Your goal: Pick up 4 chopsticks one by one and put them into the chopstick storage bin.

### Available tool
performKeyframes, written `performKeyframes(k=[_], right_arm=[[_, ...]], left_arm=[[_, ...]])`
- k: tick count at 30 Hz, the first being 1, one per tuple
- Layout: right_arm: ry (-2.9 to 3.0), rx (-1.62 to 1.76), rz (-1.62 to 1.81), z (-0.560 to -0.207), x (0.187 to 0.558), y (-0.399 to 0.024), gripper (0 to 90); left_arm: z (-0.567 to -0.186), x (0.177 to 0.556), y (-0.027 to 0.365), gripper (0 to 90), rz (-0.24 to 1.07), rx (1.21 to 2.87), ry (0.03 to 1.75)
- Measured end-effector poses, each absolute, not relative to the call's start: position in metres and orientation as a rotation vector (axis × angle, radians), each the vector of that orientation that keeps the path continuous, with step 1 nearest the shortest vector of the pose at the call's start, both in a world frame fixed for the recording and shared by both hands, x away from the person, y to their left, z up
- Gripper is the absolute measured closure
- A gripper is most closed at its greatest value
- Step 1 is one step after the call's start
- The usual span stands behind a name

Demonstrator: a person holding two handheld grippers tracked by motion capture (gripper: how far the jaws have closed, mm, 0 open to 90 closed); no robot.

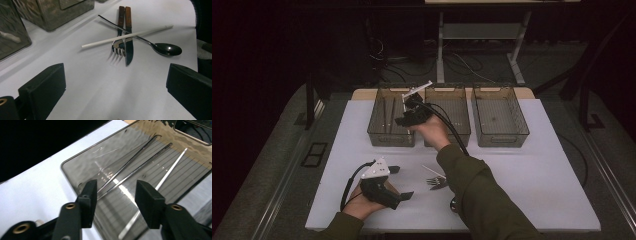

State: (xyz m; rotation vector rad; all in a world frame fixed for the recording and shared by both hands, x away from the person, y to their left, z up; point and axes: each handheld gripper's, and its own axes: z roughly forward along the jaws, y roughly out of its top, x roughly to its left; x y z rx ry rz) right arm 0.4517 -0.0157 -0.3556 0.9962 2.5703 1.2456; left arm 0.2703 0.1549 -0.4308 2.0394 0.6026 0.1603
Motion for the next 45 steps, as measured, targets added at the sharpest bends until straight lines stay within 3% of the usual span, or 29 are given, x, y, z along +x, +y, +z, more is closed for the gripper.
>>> performKeyframes(k=[7, 25, 45], right_arm=[[2.58, 0.911, 1.292, -0.346, 0.436, -0.043, 44.3], [2.586, 0.815, 1.339, -0.337, 0.393, -0.114, 41.3], [2.579, 0.823, 1.367, -0.367, 0.339, -0.186, 40.9]], left_arm=[[-0.431, 0.271, 0.155, 1.1, 0.159, 2.041, 0.602], [-0.432, 0.271, 0.155, 1.0, 0.158, 2.045, 0.615], [-0.433, 0.271, 0.154, 0.9, 0.169, 2.055, 0.617]])
